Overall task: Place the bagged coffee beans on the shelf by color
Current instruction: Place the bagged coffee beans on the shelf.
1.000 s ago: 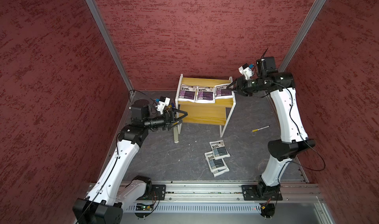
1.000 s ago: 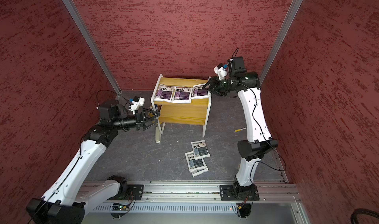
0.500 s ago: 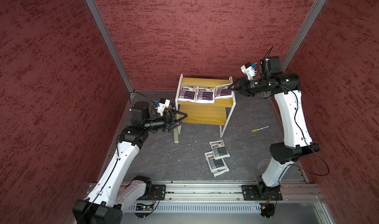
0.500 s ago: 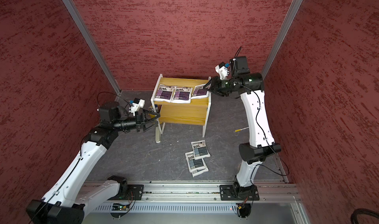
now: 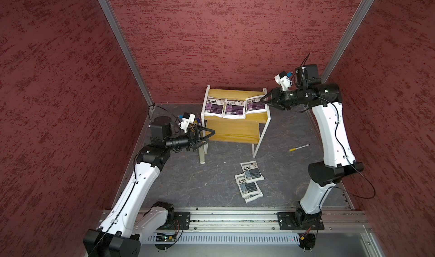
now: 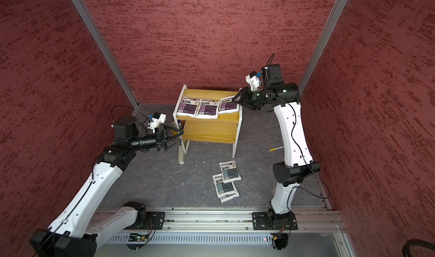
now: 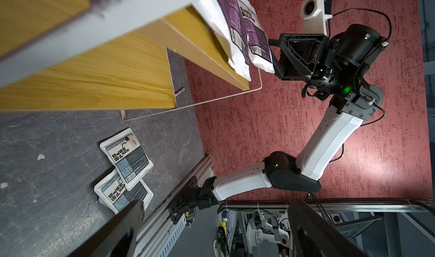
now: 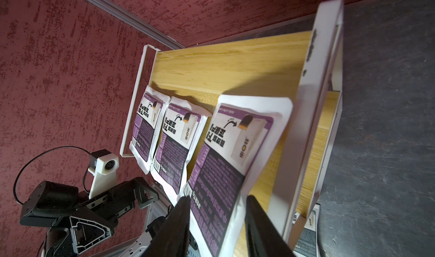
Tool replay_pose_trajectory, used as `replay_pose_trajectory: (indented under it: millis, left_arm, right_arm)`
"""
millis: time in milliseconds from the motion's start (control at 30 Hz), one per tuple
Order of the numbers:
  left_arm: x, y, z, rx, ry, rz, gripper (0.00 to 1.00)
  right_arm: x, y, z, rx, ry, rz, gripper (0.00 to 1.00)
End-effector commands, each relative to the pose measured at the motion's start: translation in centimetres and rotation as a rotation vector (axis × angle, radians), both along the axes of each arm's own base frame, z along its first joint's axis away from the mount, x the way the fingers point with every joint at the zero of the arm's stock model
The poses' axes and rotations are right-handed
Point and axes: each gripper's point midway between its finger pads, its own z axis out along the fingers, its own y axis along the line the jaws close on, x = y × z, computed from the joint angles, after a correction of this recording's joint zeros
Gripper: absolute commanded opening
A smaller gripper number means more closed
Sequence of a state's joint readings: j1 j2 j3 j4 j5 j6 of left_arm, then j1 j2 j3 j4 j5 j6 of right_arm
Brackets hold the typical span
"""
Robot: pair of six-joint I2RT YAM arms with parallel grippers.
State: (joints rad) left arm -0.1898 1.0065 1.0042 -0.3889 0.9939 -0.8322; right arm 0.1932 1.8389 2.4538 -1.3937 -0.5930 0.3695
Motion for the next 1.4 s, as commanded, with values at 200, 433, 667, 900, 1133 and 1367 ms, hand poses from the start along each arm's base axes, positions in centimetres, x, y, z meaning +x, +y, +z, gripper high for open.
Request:
replay_pose_trajectory:
  millis: [200,433,667,900,1133,1367]
  left_arm:
    - [-0.2,0.1,-0.1,0.004,-0.023,-0.003,1.00]
    - [-0.3,0.1,-0.2,0.002,-0.025,-0.001,1.00]
    - [-0.6,0.2,-0.4,0.004,-0.021,0.001,1.00]
    - [-0.6,0.2,-0.5,0.004,-0.019,-0.003,1.00]
    - [-0.5,0.2,-0.4,0.003,-0.025,-0.002,1.00]
    - [-1.9,-1.7,1.0,0.080,-0.147,-0.049,1.00]
  right_arm:
    - [-1.4,-1.6,0.5,-0.099,-0.032,-0.039,0.43]
    - [-1.8,0.2,0.8,-0.054,-0.025,0.009,0.43]
    - [-1.7,1.2,0.1,-0.066,-0.015,0.023,0.43]
    - [-1.5,-0.6,-0.2,-0.145,-0.026,-0.052,0.43]
    - [-2.8,0.8,3.0,-0.050,-0.106,-0.005,0.43]
    - [-6.3,0.9,5.0,-0.026,-0.156,-0.002,0.43]
